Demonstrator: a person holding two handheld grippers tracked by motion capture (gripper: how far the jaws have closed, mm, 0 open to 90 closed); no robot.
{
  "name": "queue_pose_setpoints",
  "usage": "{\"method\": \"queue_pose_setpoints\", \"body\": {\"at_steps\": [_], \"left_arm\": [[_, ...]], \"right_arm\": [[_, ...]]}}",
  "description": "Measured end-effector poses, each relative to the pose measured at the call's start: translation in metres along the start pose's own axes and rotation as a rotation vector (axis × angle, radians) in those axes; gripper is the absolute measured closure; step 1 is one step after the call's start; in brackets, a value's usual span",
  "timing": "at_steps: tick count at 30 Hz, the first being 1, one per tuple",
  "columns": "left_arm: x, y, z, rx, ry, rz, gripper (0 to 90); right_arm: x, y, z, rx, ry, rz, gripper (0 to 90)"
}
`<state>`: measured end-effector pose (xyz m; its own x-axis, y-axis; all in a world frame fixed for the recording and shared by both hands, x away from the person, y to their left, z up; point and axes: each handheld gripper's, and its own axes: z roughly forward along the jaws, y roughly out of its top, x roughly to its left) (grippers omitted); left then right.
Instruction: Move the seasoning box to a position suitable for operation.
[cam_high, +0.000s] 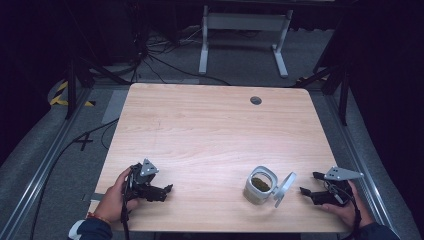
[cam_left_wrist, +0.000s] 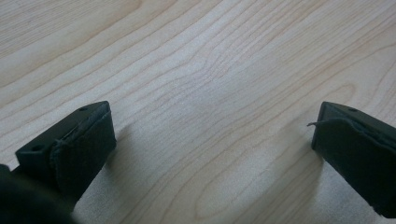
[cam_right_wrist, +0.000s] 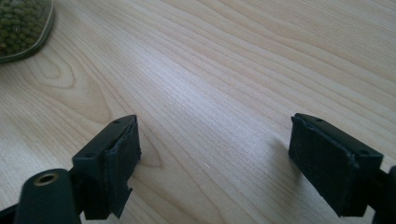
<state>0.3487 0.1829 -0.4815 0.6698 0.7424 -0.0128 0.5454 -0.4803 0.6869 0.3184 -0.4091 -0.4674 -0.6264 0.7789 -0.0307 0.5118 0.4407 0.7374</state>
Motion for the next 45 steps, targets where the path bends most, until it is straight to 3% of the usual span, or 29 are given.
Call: {"method": "queue_pose_setpoints", "body": {"at_steps": [6,15,17,21,23,26,29,32,35,40,45], "left_arm": [[0.001,0.007,0.006,0.001,-0.035,0.027,0.0],[-0.002,0.006,0.006,-0.004,-0.027,0.023,0.4],[-0.003,0.006,0.006,-0.002,-0.026,0.025,0.4],[-0.002,0.006,0.005,-0.003,-0.026,0.026,0.4],[-0.002,0.006,0.006,-0.004,-0.029,0.025,0.4],[-0.002,0.006,0.006,-0.004,-0.029,0.024,0.4],[-0.002,0.006,0.006,-0.004,-0.029,0.025,0.4],[-0.002,0.006,0.006,-0.004,-0.029,0.024,0.4],[-0.002,0.006,0.006,-0.004,-0.029,0.024,0.4],[-0.002,0.006,0.006,-0.004,-0.029,0.024,0.4],[-0.002,0.006,0.006,-0.004,-0.029,0.024,0.4]], "right_arm": [[0.0,0.0,0.0,0.0,0.0,0.0,16.4],[-0.001,0.0,-0.001,0.009,-0.007,-0.002,17.8],[-0.002,0.002,-0.005,0.023,-0.024,0.022,29.9],[-0.003,0.004,-0.008,0.015,-0.02,0.031,33.7],[-0.003,0.006,-0.014,-0.023,0.014,0.033,41.2],[0.002,0.011,-0.023,-0.074,0.043,0.017,58.3],[0.008,0.016,-0.029,-0.086,0.044,-0.017,73.4],[0.015,0.02,-0.035,-0.106,0.065,-0.044,83.2],[0.023,0.025,-0.04,-0.132,0.095,-0.076,88.6],[0.033,0.031,-0.045,-0.144,0.122,-0.105,89.1],[0.05,0.042,-0.056,-0.193,0.162,-0.152,89.2]]}}
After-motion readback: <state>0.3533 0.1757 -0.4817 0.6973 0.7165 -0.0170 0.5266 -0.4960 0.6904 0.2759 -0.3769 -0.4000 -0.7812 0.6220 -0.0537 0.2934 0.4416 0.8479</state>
